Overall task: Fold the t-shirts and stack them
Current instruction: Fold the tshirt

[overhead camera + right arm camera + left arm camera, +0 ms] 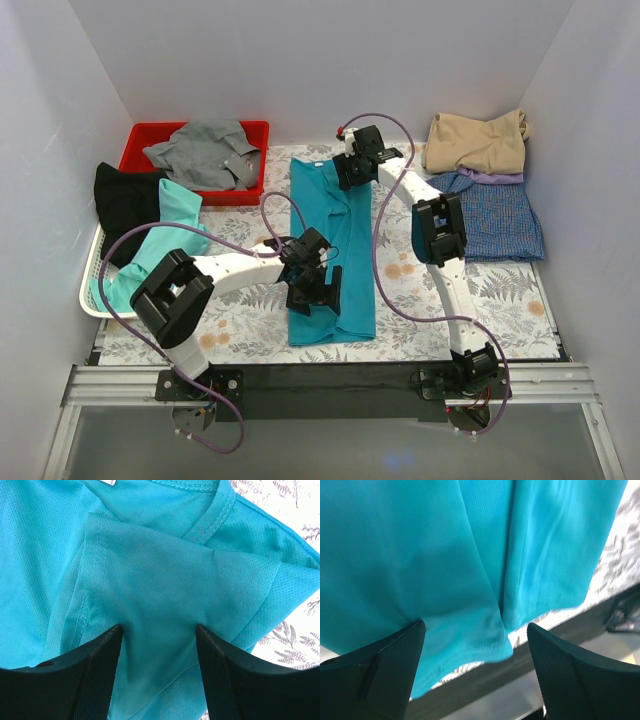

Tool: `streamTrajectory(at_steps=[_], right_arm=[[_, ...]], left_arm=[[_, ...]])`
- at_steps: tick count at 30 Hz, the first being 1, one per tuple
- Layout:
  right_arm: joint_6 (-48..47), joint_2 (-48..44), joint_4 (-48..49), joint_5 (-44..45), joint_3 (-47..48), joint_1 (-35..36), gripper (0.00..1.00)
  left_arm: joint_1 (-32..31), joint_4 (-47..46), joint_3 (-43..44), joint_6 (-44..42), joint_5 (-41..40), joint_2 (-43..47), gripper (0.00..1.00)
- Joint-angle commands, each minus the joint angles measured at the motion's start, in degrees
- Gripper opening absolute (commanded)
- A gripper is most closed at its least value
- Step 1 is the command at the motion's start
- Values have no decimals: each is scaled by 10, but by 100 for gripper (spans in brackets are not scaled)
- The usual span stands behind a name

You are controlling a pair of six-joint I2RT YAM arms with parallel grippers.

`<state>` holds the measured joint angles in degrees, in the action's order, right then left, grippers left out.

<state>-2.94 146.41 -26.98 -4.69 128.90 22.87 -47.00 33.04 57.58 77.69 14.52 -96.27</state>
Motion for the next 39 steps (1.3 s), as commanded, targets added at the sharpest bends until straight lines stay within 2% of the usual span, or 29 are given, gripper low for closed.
streamTrajectory(at_steps=[1, 4, 5, 7, 8, 13, 15, 18, 21, 22, 25, 26, 28, 31, 39], right_arm=[[-31, 34, -42, -2, 21, -6, 67], [-35, -3, -20, -8, -17, -10, 66], [-36, -18, 6, -8, -35, -11, 66], [-36, -76, 32, -12, -66, -10, 66], [-38, -115, 46, -11, -91, -10, 66], [-44, -231, 76, -1, -163, -11, 66], [-44, -282, 82, 5, -207, -11, 66], [-24, -355, 81, 14, -272, -11, 66], [13, -439, 85, 2, -397, -11, 66], [39, -460, 89, -6, -468, -11, 66], [74, -538, 120, -42, -571, -10, 65], [94, -554, 142, -57, -635, -9, 65], [106, -583, 211, -52, -681, -8, 66], [98, -538, 216, -59, -657, -8, 66], [73, -302, 193, -28, -412, -6, 67]], left_arm=[[-18, 32, -9, -8, 61, 1, 81], [-18, 61, 9, -1, -14, 13, 81], [-18, 74, 17, 5, -70, 14, 81], [-18, 106, 47, 12, -126, 15, 82], [-17, 118, 57, 20, -181, 17, 82], [-12, 149, 93, 38, -277, 42, 86], [-9, 146, 95, 41, -292, 57, 88], [-3, 142, 85, 55, -319, 71, 98], [14, 132, 62, 68, -335, 83, 98], [27, 114, 54, 66, -332, 88, 98], [53, 84, 32, 63, -311, 96, 98], [58, 82, 32, 62, -305, 99, 98], [67, 79, 30, 65, -315, 101, 98], [81, 67, 29, 60, -312, 110, 98], [103, 61, 38, 48, -303, 115, 98]])
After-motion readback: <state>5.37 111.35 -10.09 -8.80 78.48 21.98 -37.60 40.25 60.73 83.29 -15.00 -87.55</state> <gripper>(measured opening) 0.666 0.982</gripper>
